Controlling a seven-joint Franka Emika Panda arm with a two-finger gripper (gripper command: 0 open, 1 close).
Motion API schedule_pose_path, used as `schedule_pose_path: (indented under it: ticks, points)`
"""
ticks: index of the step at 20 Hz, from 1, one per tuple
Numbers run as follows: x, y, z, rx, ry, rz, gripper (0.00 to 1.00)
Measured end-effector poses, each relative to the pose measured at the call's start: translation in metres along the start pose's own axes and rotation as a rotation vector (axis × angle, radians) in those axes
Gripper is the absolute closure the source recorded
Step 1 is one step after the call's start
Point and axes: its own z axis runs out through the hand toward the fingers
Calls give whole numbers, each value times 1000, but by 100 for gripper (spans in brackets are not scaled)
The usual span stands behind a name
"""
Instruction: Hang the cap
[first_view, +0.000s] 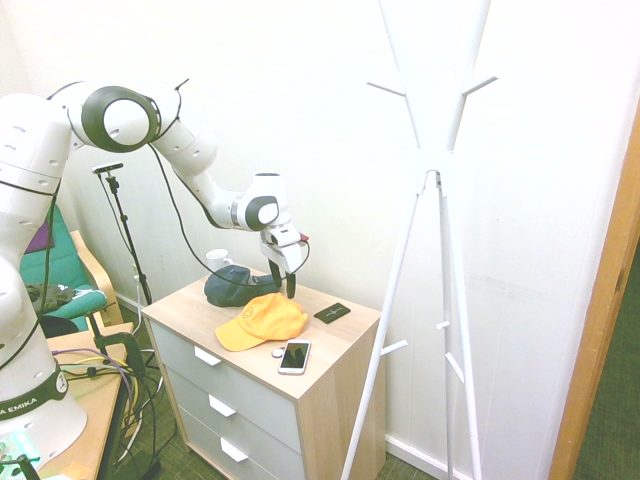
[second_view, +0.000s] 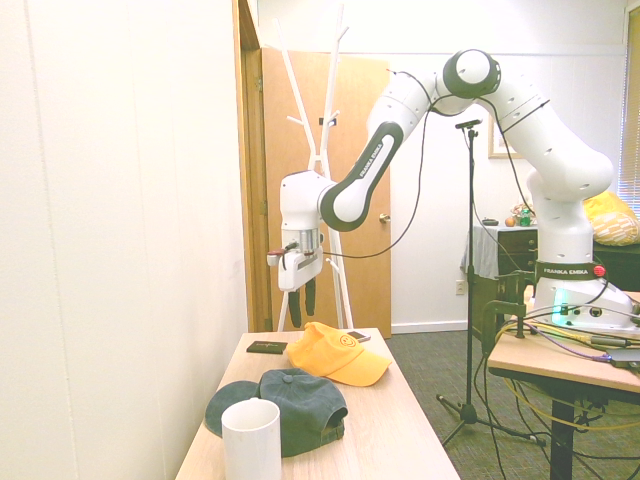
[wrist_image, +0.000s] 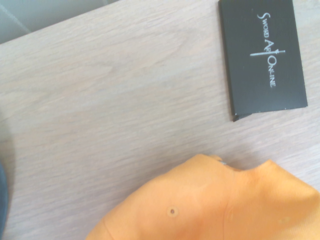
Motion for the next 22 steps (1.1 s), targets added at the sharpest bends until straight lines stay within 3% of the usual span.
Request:
schedule_pose_path:
  ticks: [22]
  points:
    - [-7, 14, 20, -40, -34, 10, 100]
